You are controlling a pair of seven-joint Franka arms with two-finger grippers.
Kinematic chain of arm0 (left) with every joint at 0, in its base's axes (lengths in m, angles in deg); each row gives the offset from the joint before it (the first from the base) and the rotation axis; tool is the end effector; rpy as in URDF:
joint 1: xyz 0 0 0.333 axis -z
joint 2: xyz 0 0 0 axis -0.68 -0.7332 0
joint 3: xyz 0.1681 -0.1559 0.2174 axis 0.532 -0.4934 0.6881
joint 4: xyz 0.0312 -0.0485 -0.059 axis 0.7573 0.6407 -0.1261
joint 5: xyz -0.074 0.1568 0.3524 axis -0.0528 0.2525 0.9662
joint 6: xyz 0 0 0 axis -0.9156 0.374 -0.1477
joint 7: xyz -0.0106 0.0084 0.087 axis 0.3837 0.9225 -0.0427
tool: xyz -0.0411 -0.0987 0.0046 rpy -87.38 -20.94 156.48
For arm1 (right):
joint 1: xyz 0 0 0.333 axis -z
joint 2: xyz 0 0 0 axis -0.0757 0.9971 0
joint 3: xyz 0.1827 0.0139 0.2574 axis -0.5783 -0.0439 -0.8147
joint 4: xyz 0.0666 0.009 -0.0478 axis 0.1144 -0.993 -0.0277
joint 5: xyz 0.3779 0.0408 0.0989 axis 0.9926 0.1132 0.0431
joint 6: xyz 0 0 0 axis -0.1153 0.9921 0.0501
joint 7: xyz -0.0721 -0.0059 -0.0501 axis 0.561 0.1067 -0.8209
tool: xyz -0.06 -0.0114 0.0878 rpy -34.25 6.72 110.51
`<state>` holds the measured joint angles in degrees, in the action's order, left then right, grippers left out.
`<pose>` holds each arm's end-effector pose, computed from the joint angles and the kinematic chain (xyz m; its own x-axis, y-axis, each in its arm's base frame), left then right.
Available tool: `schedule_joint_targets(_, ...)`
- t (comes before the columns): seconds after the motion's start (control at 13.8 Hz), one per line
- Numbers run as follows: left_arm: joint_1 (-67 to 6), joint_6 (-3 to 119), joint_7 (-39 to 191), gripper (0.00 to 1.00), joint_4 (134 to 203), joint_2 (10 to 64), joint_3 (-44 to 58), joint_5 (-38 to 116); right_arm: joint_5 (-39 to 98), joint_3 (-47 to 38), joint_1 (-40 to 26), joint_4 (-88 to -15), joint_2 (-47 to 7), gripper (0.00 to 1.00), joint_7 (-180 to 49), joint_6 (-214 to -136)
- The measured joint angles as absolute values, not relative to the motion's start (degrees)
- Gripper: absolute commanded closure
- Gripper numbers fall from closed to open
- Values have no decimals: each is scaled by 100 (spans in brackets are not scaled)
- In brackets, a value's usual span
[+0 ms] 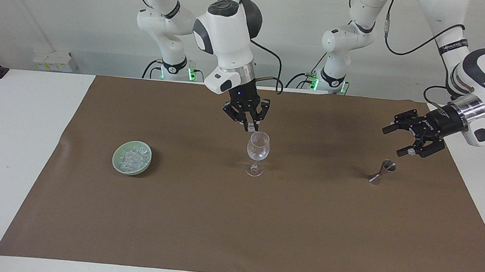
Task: Pour wine and add ice with both arms
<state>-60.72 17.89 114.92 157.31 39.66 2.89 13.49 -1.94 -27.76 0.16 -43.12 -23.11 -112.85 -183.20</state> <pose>0.5975 0.0433 0.5351 0.2948 0.6336 -0.7153 0.9481 -0.1005 0.3017 0.5506 0.3464 0.5297 0.9712 -0.1378 0.1942 -0.0779 -0.9545 -0.2879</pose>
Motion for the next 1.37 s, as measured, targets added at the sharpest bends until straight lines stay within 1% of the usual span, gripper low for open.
schedule_joint_targets(0.22,-5893,1803,10908,0,15413,4048,283,2101,-344,-2780,-118,-4318,-2134,100,-11297,-18485)
schedule_joint_targets(0.51,-5739,1811,9730,0,15308,4178,277,3062,-508,-2783,-173,-4351,-2030,100,-11301,-18485)
schedule_joint_targets(0.58,-5698,1812,9530,0,15301,4221,276,3288,-508,-2783,-173,-4367,-2028,98,-11301,-18485)
schedule_joint_targets(0.65,-5638,1813,9370,0,15275,4265,273,3522,-508,-2783,-173,-4379,-2028,92,-11301,-18488)
schedule_joint_targets(0.79,-5415,1813,9238,0,15205,4362,263,4034,-508,-2784,-174,-4385,-2026,87,-11301,-18498)
schedule_joint_targets(0.87,-5292,1814,9178,0,15181,4396,259,4291,-509,-2785,-177,-4387,-2014,76,-11301,-18500)
schedule_joint_targets(0.94,-5181,1813,9049,0,15175,4423,254,4515,-509,-2788,-187,-4388,-1992,59,-11302,-18504)
schedule_joint_targets(1.01,-5098,1813,8843,0,15175,4437,252,4654,-509,-2789,-204,-4389,-1971,52,-11303,-18509)
schedule_joint_targets(1.16,-5046,1810,8402,0,15175,4439,249,4848,-511,-2797,-217,-4390,-1947,28,-11307,-18517)
schedule_joint_targets(1.23,-5032,1809,8240,0,15175,4440,249,5013,-511,-2798,-217,-4390,-1945,6,-11307,-18520)
schedule_joint_targets(1.3,-4995,1809,8091,0,15171,4440,250,5200,-513,-2798,-217,-4390,-1945,0,-11307,-18521)
schedule_joint_targets(1.37,-4954,1809,7961,0,15159,4441,244,5354,-529,-2798,-217,-4390,-1945,0,-11307,-18524)
